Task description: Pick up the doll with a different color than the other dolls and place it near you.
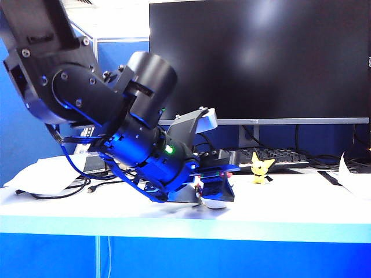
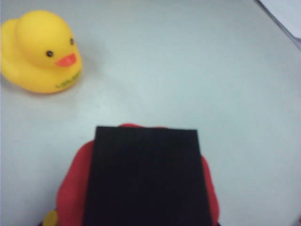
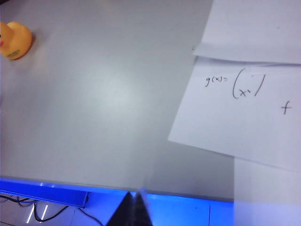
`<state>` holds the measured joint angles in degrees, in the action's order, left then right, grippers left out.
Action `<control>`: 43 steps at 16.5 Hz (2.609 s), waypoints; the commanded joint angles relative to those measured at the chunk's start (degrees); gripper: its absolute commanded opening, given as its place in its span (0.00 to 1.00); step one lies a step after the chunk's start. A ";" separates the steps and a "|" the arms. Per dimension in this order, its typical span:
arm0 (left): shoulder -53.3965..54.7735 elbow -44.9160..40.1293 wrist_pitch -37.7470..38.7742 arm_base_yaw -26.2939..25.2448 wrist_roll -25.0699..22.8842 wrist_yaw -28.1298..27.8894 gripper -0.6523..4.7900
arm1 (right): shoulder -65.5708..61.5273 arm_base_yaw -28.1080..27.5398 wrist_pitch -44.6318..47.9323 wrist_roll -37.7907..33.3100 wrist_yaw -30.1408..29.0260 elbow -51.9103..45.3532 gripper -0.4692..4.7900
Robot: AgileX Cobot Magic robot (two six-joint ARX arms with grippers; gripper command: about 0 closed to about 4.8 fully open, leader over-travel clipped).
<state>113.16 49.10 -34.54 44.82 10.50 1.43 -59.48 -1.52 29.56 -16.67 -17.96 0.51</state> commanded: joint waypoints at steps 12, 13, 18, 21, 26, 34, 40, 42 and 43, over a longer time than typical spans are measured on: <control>0.96 0.15 5.05 -0.33 3.41 -0.20 1.00 | 0.17 0.02 0.66 0.20 -0.02 0.07 0.08; 0.96 0.22 4.79 -0.35 3.37 -0.20 1.00 | 0.17 0.02 0.68 0.20 0.04 0.07 0.08; 0.07 2.12 3.82 -0.33 0.15 -0.15 1.00 | 0.17 0.02 0.66 0.20 0.02 0.07 0.08; -2.12 3.69 4.22 -0.46 -1.64 -0.81 1.00 | 0.17 0.02 0.68 0.20 0.02 0.07 0.08; -5.79 6.60 7.32 -0.48 -4.04 -0.81 1.00 | 0.17 0.02 0.66 0.20 0.02 0.07 0.08; -33.57 6.19 26.32 -10.75 -8.44 5.27 0.43 | 0.17 0.02 0.66 0.20 0.02 0.07 0.08; -56.19 -4.07 39.26 -12.87 -8.68 2.14 0.17 | 0.17 0.02 0.66 0.20 0.02 0.07 0.08; -66.25 -11.72 40.33 -12.87 -6.10 -2.25 0.16 | 0.17 0.02 0.68 0.20 0.04 0.07 0.08; -71.60 -15.23 40.89 -12.87 -5.01 -2.95 0.16 | 0.17 0.02 0.68 0.20 0.04 0.07 0.08</control>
<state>44.03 35.24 6.87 31.97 4.23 -0.60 -59.48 -1.52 29.56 -16.67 -17.93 0.51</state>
